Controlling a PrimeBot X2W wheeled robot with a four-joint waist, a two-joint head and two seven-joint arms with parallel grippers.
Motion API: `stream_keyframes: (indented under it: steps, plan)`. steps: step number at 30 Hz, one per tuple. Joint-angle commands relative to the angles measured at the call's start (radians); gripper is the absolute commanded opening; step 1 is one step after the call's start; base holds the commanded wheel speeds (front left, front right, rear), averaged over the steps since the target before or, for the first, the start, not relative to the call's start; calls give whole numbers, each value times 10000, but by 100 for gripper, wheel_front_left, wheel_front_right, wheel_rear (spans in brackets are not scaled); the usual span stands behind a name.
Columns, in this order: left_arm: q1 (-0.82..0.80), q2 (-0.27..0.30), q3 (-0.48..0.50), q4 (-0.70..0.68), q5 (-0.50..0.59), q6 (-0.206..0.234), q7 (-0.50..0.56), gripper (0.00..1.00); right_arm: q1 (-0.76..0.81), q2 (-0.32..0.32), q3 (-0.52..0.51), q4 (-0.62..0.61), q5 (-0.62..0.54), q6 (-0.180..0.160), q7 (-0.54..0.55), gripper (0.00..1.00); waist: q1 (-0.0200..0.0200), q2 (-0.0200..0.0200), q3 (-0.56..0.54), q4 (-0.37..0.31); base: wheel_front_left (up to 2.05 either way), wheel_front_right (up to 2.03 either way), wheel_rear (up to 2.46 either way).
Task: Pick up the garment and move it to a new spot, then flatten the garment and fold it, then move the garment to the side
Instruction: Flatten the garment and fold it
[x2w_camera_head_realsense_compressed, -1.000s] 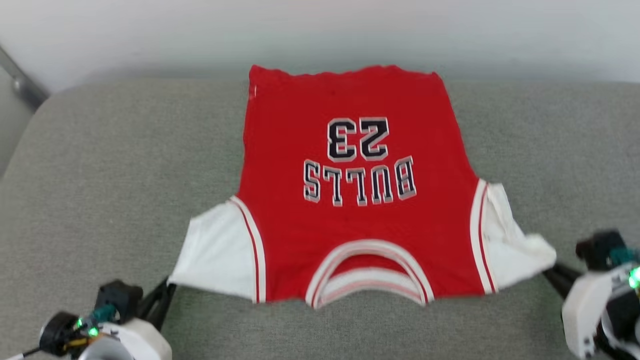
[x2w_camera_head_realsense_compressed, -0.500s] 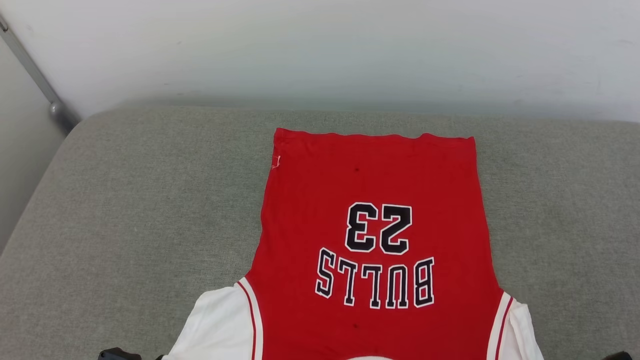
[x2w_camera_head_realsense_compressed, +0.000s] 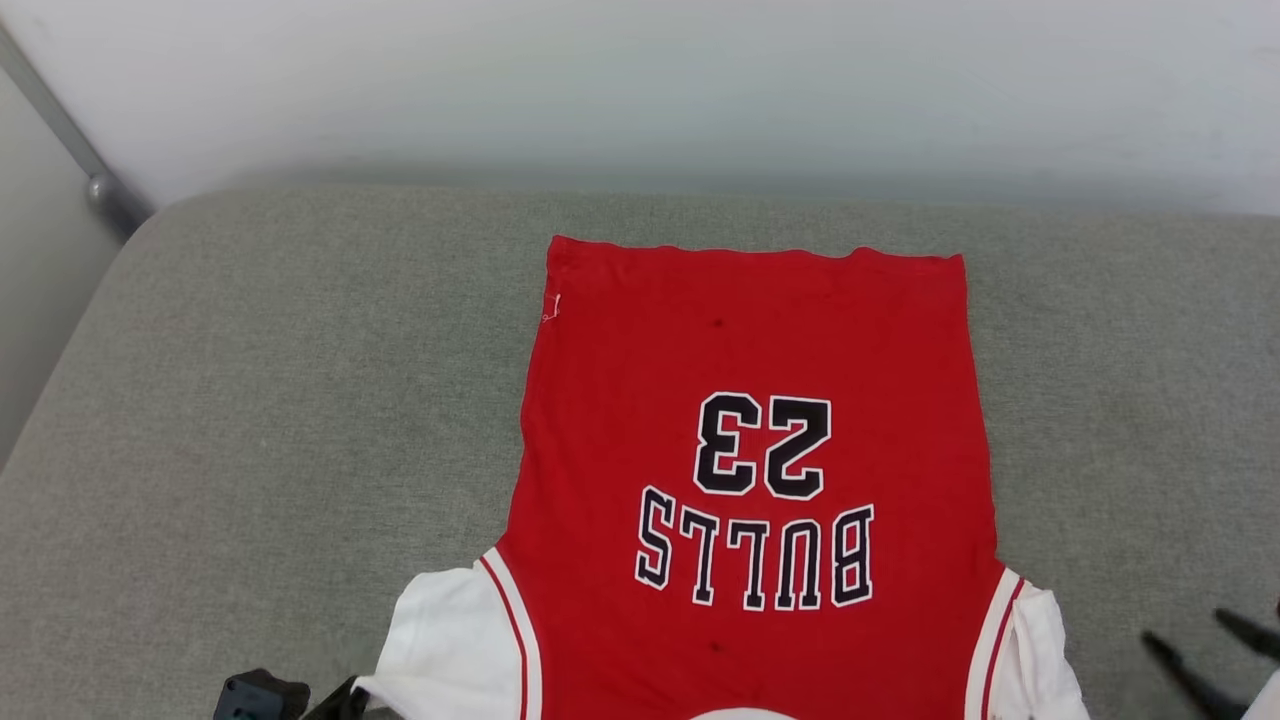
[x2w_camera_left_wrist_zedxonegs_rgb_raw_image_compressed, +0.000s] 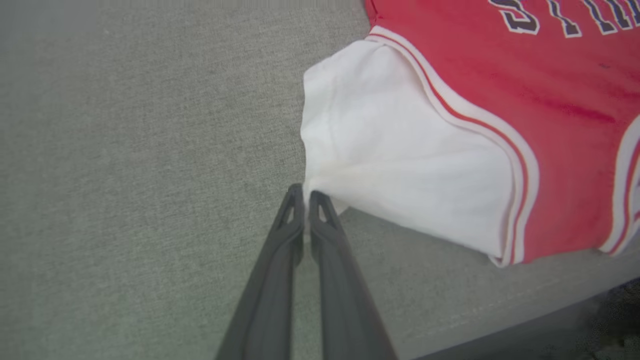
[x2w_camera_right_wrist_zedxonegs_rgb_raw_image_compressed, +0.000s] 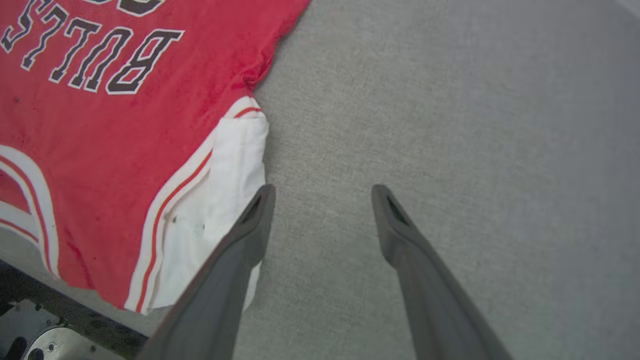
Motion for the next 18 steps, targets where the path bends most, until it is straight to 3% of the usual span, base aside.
stream_keyframes:
  steps: [1,5,9,15,18]
  plan:
    - [-224,-7,87,-168,94,127,-24,0,-530,-235,-338,-236,-6,-11,70,100,1,0,173,68,0,0,0]
    - [-504,-63,135,-554,316,274,-36,0,-1847,-1038,-870,-700,34,-11,366,100,1,0,661,281,0,0,0]
    - [-894,-227,211,-786,546,352,-127,0,-3641,-2158,-763,-896,563,-11,1341,100,1,0,1347,625,0,0,0]
    - [-1457,-637,262,-919,954,365,-323,0,-6677,-3811,400,-556,2052,-11,4430,100,1,0,2547,1287,0,0,0]
    - [-1713,-854,337,-926,1101,338,-417,0,-8273,-4244,918,-224,2726,-9,6399,100,1,0,3099,1640,0,0,0]
